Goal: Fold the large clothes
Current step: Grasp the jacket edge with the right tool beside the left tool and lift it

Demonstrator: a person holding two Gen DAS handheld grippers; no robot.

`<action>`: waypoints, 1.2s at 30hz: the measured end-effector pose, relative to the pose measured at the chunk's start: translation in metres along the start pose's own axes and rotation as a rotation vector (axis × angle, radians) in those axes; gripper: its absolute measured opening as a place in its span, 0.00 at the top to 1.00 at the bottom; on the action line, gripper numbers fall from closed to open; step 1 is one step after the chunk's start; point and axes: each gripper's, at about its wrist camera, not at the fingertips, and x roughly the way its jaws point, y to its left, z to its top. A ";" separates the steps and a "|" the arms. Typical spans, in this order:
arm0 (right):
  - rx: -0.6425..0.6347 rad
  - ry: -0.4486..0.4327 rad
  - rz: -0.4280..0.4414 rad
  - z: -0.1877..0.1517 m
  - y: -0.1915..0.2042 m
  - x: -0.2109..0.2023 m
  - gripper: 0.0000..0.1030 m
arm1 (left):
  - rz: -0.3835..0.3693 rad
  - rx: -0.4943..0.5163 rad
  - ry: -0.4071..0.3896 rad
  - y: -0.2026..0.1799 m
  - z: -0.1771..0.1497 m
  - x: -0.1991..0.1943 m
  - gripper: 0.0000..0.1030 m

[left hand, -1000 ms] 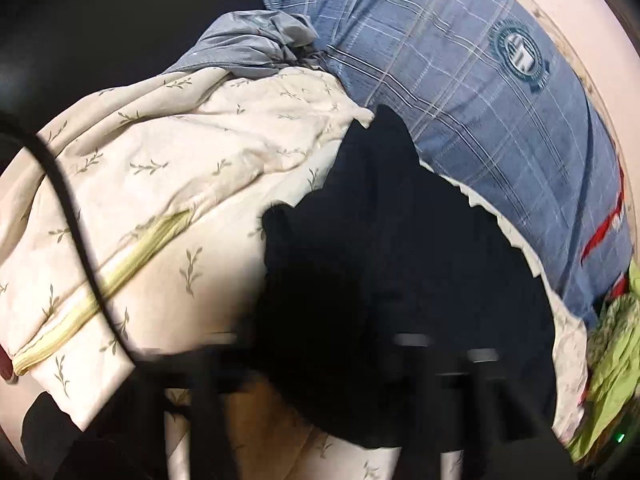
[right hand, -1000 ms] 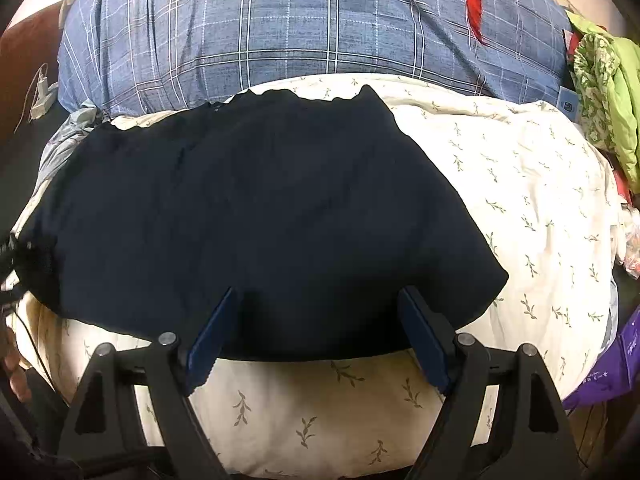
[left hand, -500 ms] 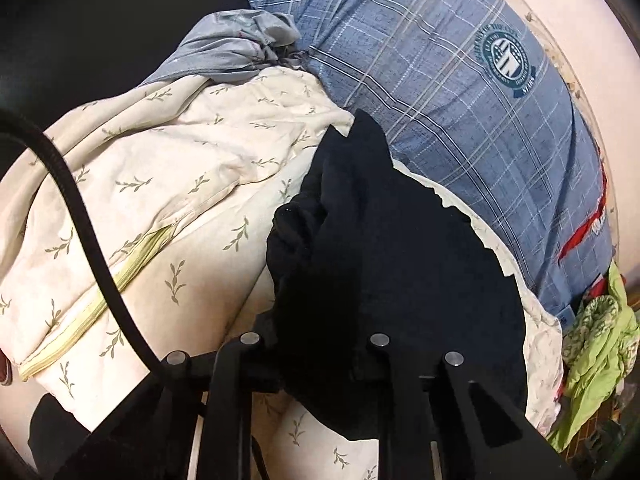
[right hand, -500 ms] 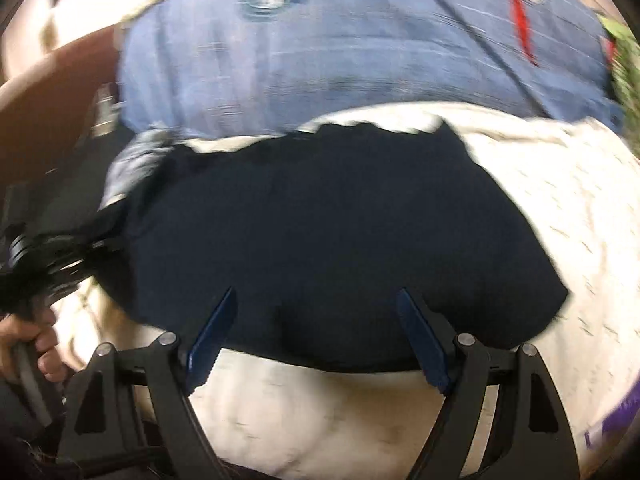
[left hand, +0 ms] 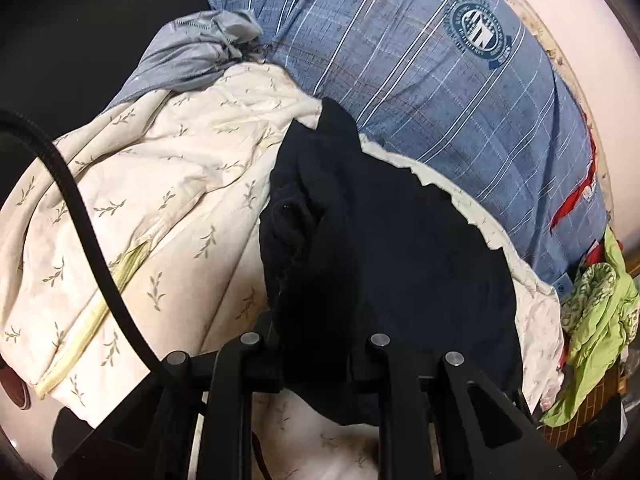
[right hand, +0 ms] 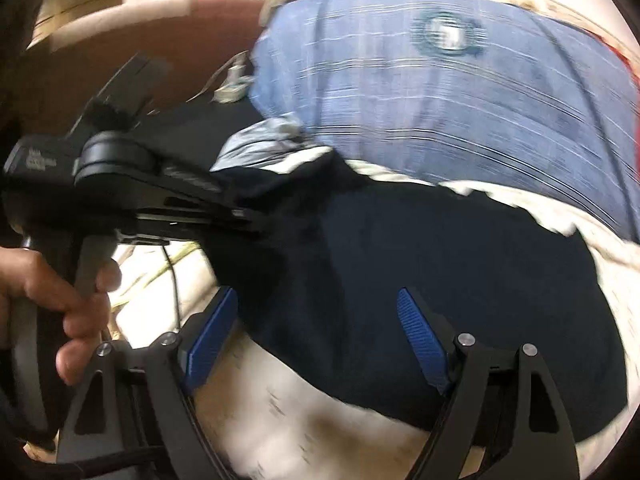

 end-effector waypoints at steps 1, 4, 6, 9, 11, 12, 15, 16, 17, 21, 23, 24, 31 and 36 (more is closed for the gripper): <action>-0.023 0.013 0.003 0.003 0.009 0.011 0.21 | 0.004 -0.003 0.011 0.003 0.000 0.002 0.78; -0.056 0.027 0.013 0.007 0.027 0.036 0.21 | 0.020 -0.025 0.069 0.020 -0.002 0.010 0.51; -0.080 0.045 0.029 0.007 0.037 0.049 0.21 | -0.010 -0.065 0.097 0.036 -0.005 0.012 0.40; -0.183 0.061 0.024 0.002 0.063 0.064 0.21 | -0.025 -0.105 0.117 0.055 -0.009 0.011 0.37; -0.262 0.056 -0.030 -0.001 0.078 0.075 0.21 | -0.031 -0.125 0.106 0.065 -0.007 0.004 0.36; -0.292 0.061 -0.053 -0.002 0.084 0.080 0.21 | -0.034 -0.128 0.093 0.069 -0.004 -0.001 0.33; -0.374 0.080 -0.109 -0.005 0.100 0.098 0.21 | -0.039 -0.111 0.069 0.074 0.011 -0.004 0.24; -0.392 0.090 -0.116 -0.005 0.103 0.104 0.26 | -0.042 -0.102 0.067 0.074 0.020 -0.002 0.24; -0.388 0.080 -0.123 -0.004 0.103 0.106 0.37 | -0.044 -0.092 0.071 0.072 0.030 0.001 0.24; -0.170 0.097 -0.053 0.013 0.073 0.107 0.83 | -0.062 -0.043 0.095 0.055 0.066 0.021 0.23; -0.085 0.070 -0.013 0.019 0.059 0.094 0.85 | -0.064 -0.006 0.109 0.046 0.086 0.030 0.23; -0.060 0.055 -0.002 0.022 0.054 0.087 0.85 | -0.061 0.012 0.118 0.041 0.096 0.036 0.22; 0.091 -0.017 -0.012 0.032 0.016 0.037 0.85 | -0.028 0.095 0.290 -0.003 0.131 0.107 0.21; 0.103 -0.013 -0.019 0.028 0.011 0.037 0.85 | -0.087 0.029 0.384 -0.013 0.139 0.142 0.21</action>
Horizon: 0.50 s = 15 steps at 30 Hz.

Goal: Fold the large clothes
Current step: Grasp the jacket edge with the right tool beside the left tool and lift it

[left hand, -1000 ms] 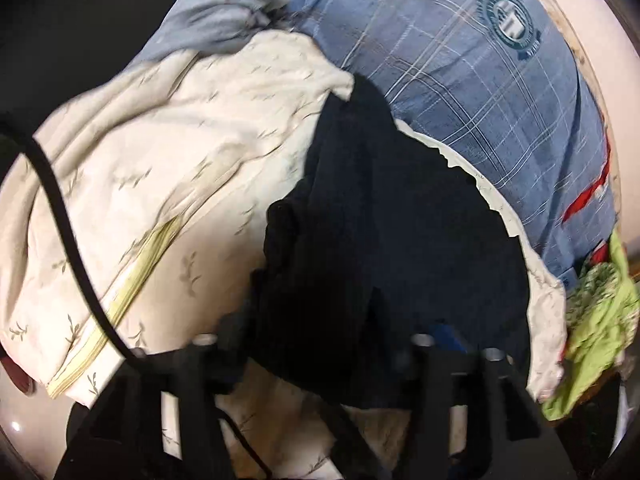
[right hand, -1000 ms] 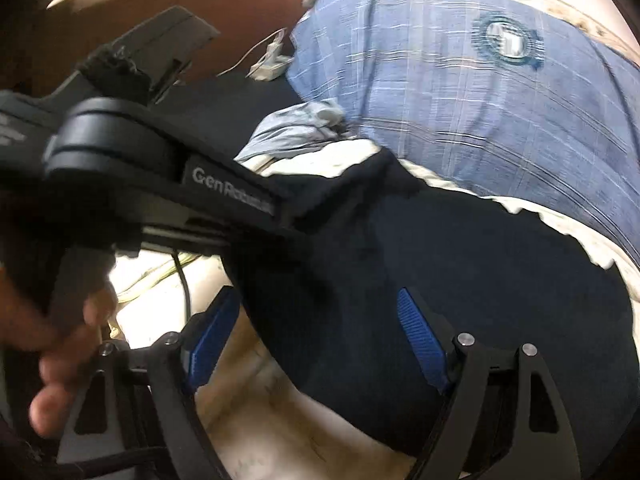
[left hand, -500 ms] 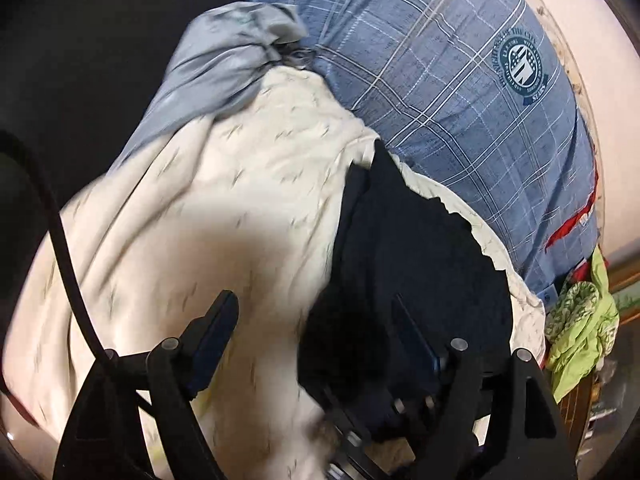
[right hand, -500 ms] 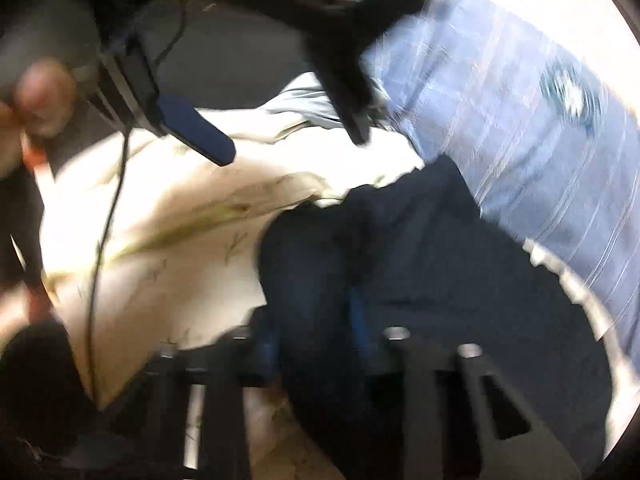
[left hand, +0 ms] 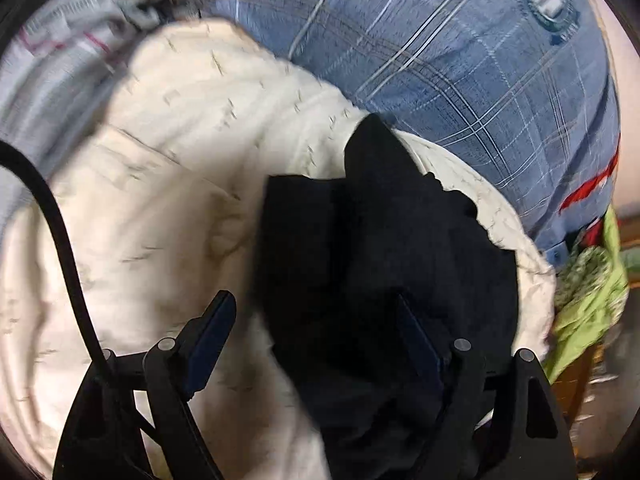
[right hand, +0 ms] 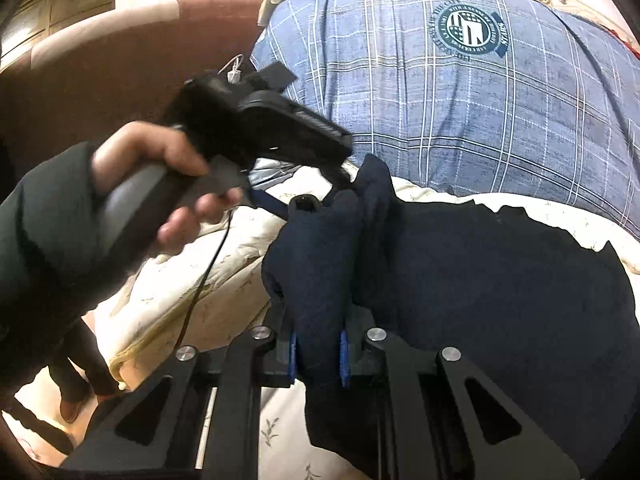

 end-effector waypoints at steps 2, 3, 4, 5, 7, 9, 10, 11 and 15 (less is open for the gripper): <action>-0.009 0.004 0.002 0.001 0.000 0.001 0.85 | -0.016 -0.016 -0.001 -0.001 0.001 -0.001 0.22; -0.013 0.006 0.004 0.002 0.000 0.002 0.85 | -0.035 -0.019 -0.020 -0.003 0.000 -0.005 0.21; -0.018 0.008 0.009 0.002 0.002 0.004 0.85 | -0.062 -0.019 -0.046 -0.005 -0.002 -0.013 0.19; -0.019 0.011 0.014 0.001 0.003 0.005 0.85 | -0.081 -0.010 -0.058 -0.008 -0.003 -0.018 0.16; -0.021 0.019 0.033 0.000 0.003 0.009 0.85 | -0.074 0.014 -0.069 -0.012 -0.003 -0.023 0.02; -0.026 0.026 0.055 -0.002 0.007 0.012 0.85 | 0.031 0.052 -0.029 -0.018 0.002 -0.010 0.03; -0.029 0.029 0.062 -0.002 0.010 0.013 0.85 | 0.066 0.059 -0.016 -0.019 0.003 -0.004 0.03; -0.030 0.030 0.069 -0.003 0.012 0.014 0.85 | 0.093 0.065 -0.001 -0.018 0.005 0.004 0.03; -0.034 0.042 0.084 -0.005 0.019 0.019 0.85 | 0.135 0.079 0.077 -0.016 0.011 0.033 0.13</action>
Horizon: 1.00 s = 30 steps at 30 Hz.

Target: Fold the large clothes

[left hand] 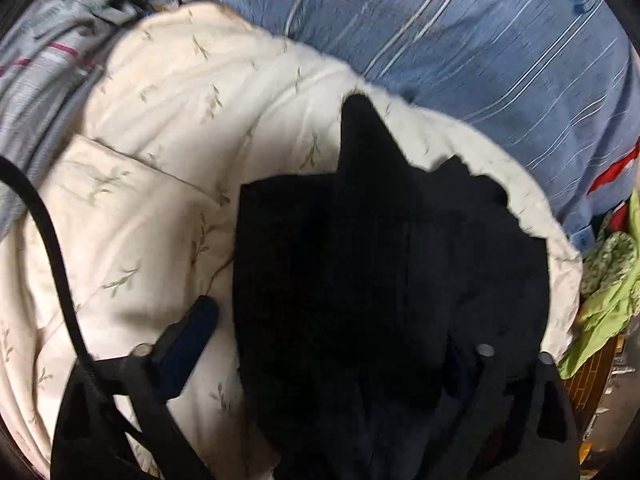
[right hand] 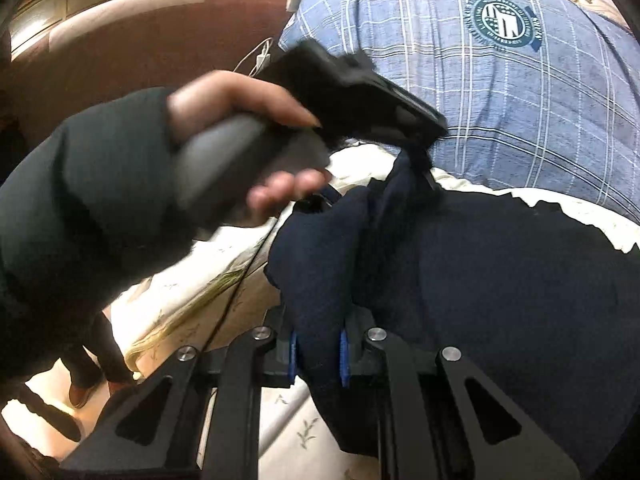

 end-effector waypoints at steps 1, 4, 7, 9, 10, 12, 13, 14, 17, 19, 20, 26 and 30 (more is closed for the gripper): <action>-0.002 0.003 0.001 -0.002 0.000 0.001 0.85 | 0.010 0.015 0.011 -0.002 0.001 0.003 0.25; -0.011 -0.004 -0.012 -0.002 -0.002 -0.002 0.85 | -0.021 0.064 -0.021 -0.005 0.004 -0.003 0.87; 0.011 -0.017 -0.017 0.001 -0.009 -0.009 0.85 | 0.001 0.107 -0.013 -0.019 0.004 -0.006 0.93; 0.011 -0.031 -0.037 0.003 -0.013 -0.017 0.85 | 0.033 0.135 -0.059 -0.033 0.000 -0.016 0.93; 0.015 -0.042 -0.046 0.005 -0.015 -0.022 0.85 | 0.021 0.135 -0.079 -0.041 -0.001 -0.023 0.93; 0.035 -0.066 -0.063 0.009 -0.023 -0.037 0.85 | -0.015 0.151 -0.094 -0.057 -0.002 -0.037 0.93; 0.048 -0.079 -0.072 0.011 -0.028 -0.046 0.85 | -0.030 0.165 -0.095 -0.070 -0.001 -0.044 0.93; 0.064 -0.090 -0.078 0.013 -0.034 -0.054 0.85 | -0.039 0.173 -0.096 -0.079 0.000 -0.048 0.93; 0.126 -0.132 -0.114 0.017 -0.057 -0.083 0.85 | -0.080 0.207 -0.100 -0.116 0.001 -0.062 0.93; 0.161 -0.160 -0.144 0.016 -0.075 -0.103 0.85 | -0.110 0.239 -0.099 -0.144 -0.002 -0.068 0.93; 0.174 -0.172 -0.160 0.014 -0.082 -0.112 0.85 | -0.120 0.257 -0.099 -0.161 -0.004 -0.071 0.93; 0.260 -0.226 -0.275 -0.009 -0.132 -0.168 0.85 | -0.117 0.401 -0.097 -0.277 -0.027 -0.053 0.93; 0.322 -0.225 -0.349 -0.032 -0.168 -0.191 0.85 | -0.086 0.455 -0.068 -0.339 -0.043 -0.006 0.93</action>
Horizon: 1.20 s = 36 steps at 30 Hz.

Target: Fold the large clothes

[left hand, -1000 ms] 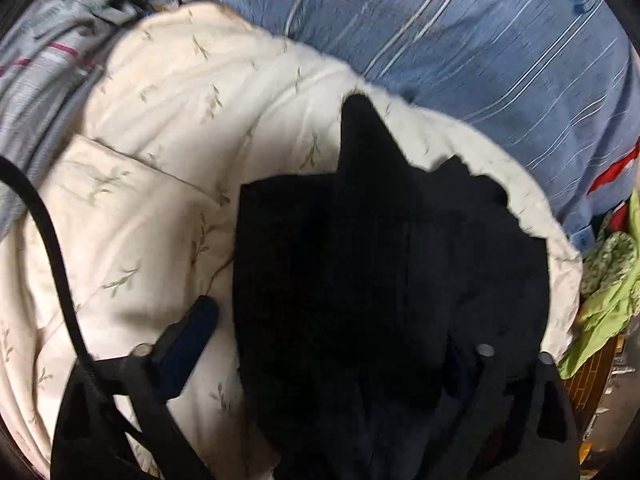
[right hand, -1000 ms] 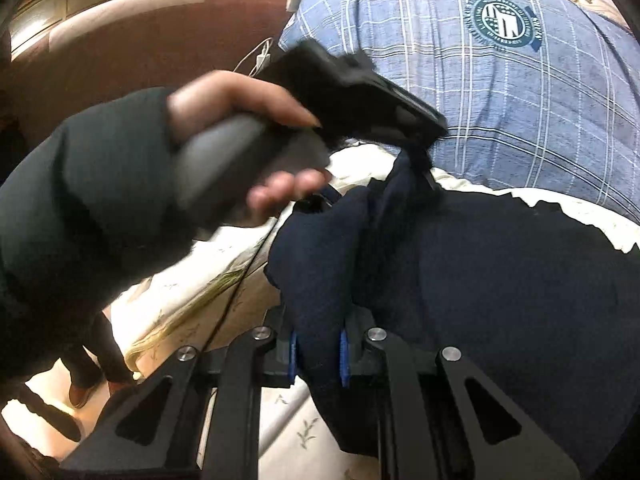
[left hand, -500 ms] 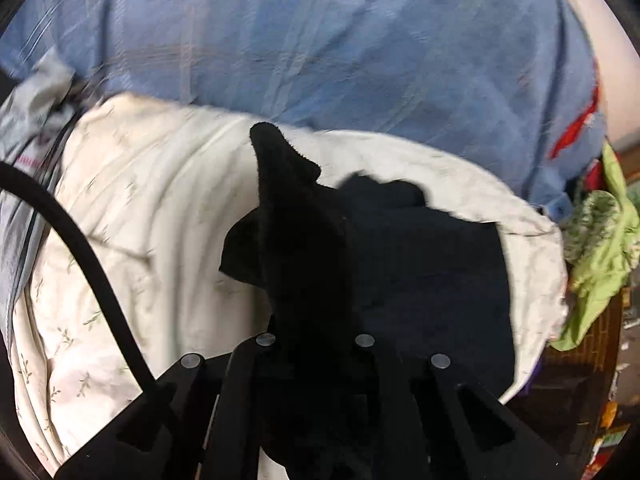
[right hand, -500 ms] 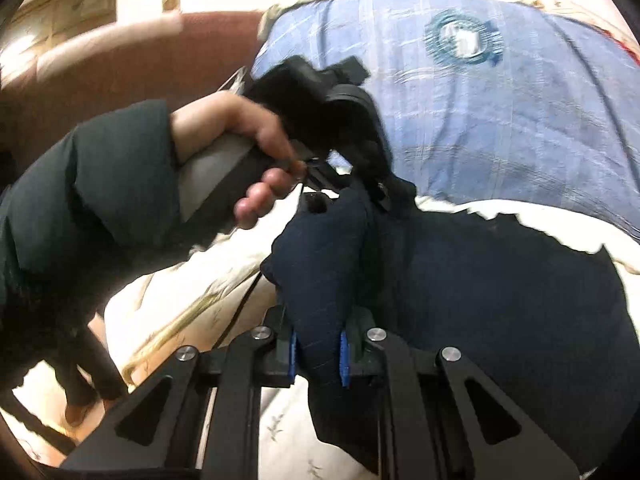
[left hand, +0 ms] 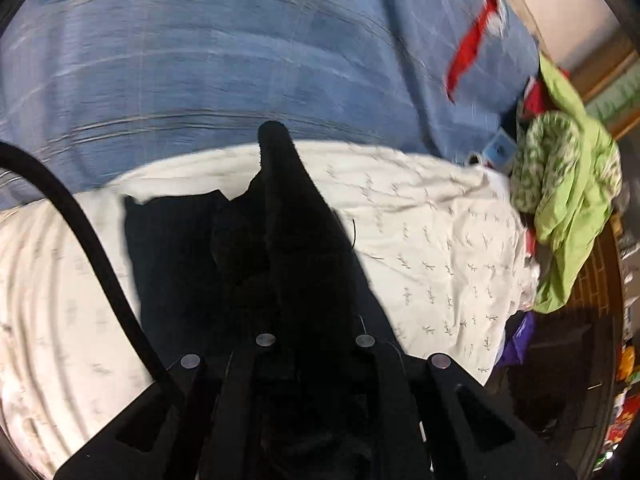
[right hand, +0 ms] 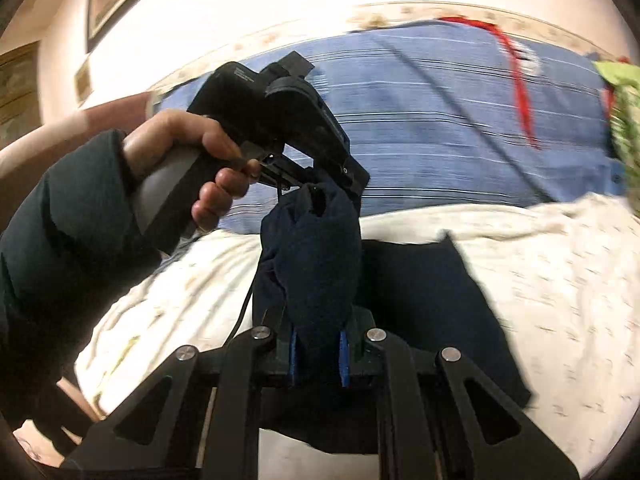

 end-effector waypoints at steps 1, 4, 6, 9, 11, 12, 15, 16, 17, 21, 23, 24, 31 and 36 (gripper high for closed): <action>0.021 0.009 -0.024 -0.004 -0.015 0.000 0.85 | 0.007 0.004 0.013 -0.013 0.001 0.018 0.93; 0.088 0.044 -0.088 -0.019 -0.052 0.007 0.85 | 0.048 0.028 0.052 -0.035 -0.004 0.067 0.91; 0.134 0.073 -0.120 -0.032 -0.073 0.014 0.85 | 0.070 0.018 0.075 -0.039 -0.008 0.095 0.88; 0.191 0.119 -0.164 -0.054 -0.099 0.033 0.82 | 0.097 0.026 0.083 -0.042 -0.013 0.123 0.78; 0.235 0.138 -0.195 -0.065 -0.111 0.039 0.77 | 0.114 0.074 0.085 -0.049 -0.019 0.134 0.66; 0.260 0.143 -0.209 -0.069 -0.117 0.041 0.69 | 0.100 0.091 0.079 -0.053 -0.021 0.136 0.50; 0.347 0.127 -0.247 -0.074 -0.136 0.032 0.38 | 0.044 0.077 0.046 -0.062 -0.020 0.122 0.33; 0.371 0.126 -0.253 -0.073 -0.141 0.027 0.36 | 0.030 0.065 0.007 -0.066 -0.019 0.108 0.33; 0.377 0.120 -0.253 -0.072 -0.143 0.023 0.36 | 0.025 0.068 -0.021 -0.070 -0.019 0.098 0.33; 0.341 0.050 -0.320 -0.057 -0.139 -0.006 0.36 | 0.111 0.083 -0.223 -0.071 -0.027 0.017 0.21; 0.302 -0.004 -0.347 -0.042 -0.135 -0.023 0.36 | 0.171 0.049 -0.328 -0.055 -0.040 -0.025 0.15; 0.287 -0.026 -0.327 -0.035 -0.131 -0.029 0.36 | 0.186 0.035 -0.372 -0.044 -0.050 -0.044 0.12; 0.177 0.039 -0.047 0.003 -0.084 0.019 0.35 | 0.322 -0.061 -0.408 0.032 -0.136 -0.087 0.10; 0.215 0.226 -0.137 -0.025 -0.100 0.066 0.53 | 0.287 -0.107 -0.300 0.058 -0.181 -0.052 0.10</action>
